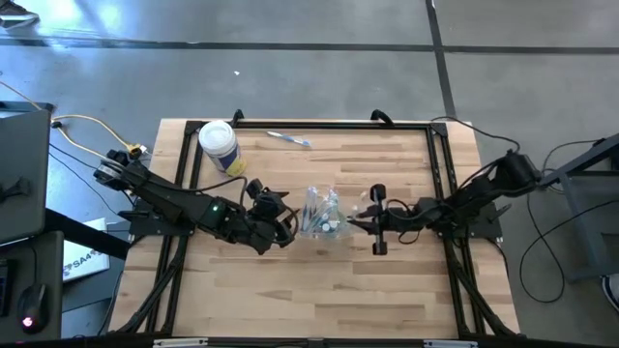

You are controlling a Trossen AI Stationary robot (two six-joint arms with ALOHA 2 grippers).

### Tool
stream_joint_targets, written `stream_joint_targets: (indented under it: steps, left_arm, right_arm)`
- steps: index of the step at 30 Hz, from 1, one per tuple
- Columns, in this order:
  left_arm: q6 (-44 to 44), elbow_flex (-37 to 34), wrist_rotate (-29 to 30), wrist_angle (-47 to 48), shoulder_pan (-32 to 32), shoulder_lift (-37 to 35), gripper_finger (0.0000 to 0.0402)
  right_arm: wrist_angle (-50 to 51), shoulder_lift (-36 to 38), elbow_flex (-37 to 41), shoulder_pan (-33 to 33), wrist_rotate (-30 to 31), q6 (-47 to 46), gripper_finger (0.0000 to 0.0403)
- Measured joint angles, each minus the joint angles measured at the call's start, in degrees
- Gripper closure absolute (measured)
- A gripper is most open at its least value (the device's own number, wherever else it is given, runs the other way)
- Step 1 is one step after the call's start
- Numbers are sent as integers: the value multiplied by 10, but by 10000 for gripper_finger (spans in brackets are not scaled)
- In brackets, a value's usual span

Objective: Pick & Place toothbrushing station
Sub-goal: Put the orange toothbrush into the transparent organizer

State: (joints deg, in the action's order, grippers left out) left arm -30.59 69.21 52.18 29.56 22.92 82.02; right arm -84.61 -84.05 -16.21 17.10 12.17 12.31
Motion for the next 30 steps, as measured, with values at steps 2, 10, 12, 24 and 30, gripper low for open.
stream_joint_targets:
  steps: [2,10,12,24,30]
  left_arm:
    - [0,0,-1,1,0,0,151]
    - [1,0,-11,2,0,0,151]
    - [1,0,-15,3,0,0,151]
    - [1,0,-17,3,4,0,151]
    - [2,0,-11,-3,4,0,151]
  right_arm:
    - [5,19,0,16,12,13,384]
    - [156,136,4,108,234,30,384]
    - [170,164,22,129,286,27,384]
    - [152,266,125,232,514,0,384]
    - [154,246,139,142,459,-70,384]
